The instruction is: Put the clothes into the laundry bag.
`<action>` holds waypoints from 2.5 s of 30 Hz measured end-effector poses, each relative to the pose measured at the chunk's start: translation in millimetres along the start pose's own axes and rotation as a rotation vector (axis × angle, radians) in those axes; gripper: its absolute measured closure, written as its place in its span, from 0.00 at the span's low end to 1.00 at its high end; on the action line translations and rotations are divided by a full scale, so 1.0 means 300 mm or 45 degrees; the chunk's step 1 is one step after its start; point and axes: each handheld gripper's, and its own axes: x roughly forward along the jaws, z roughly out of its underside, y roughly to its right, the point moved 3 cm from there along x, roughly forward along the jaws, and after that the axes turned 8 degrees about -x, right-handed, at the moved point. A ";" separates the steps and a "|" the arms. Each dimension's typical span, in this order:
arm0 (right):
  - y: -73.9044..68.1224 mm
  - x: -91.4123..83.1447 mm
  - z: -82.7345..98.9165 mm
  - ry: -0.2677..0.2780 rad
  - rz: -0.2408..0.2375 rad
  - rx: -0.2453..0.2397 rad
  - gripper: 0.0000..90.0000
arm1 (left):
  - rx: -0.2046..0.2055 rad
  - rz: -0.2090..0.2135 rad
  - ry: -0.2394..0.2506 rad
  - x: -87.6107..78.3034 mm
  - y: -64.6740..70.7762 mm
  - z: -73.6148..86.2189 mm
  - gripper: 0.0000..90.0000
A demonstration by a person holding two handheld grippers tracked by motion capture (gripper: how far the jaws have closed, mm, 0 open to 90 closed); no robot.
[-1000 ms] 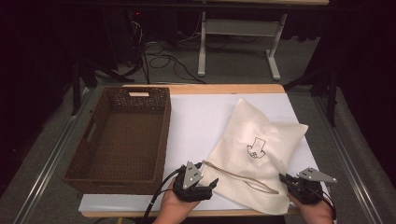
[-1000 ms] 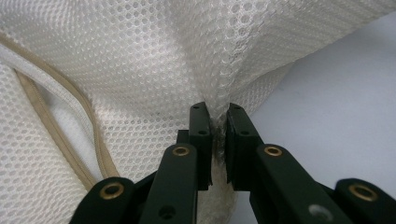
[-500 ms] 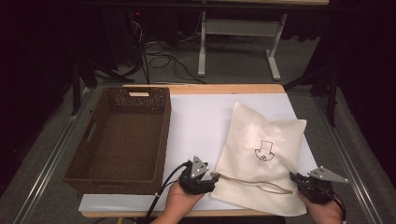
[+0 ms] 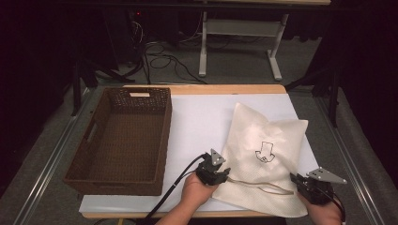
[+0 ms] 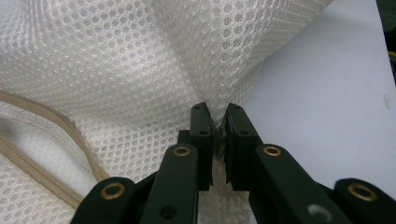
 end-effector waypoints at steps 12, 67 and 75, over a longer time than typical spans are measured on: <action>0.001 0.020 -0.019 0.001 -0.007 -0.024 0.95 | 0.094 0.007 0.015 -0.020 0.025 0.014 0.96; -0.117 0.031 -0.215 0.304 -0.202 -0.127 0.17 | 0.014 -0.079 0.242 -0.401 -0.026 0.156 0.18; -0.111 -0.072 -0.171 0.370 -0.127 -0.064 0.00 | 0.032 -0.075 0.263 -0.404 -0.018 0.184 0.00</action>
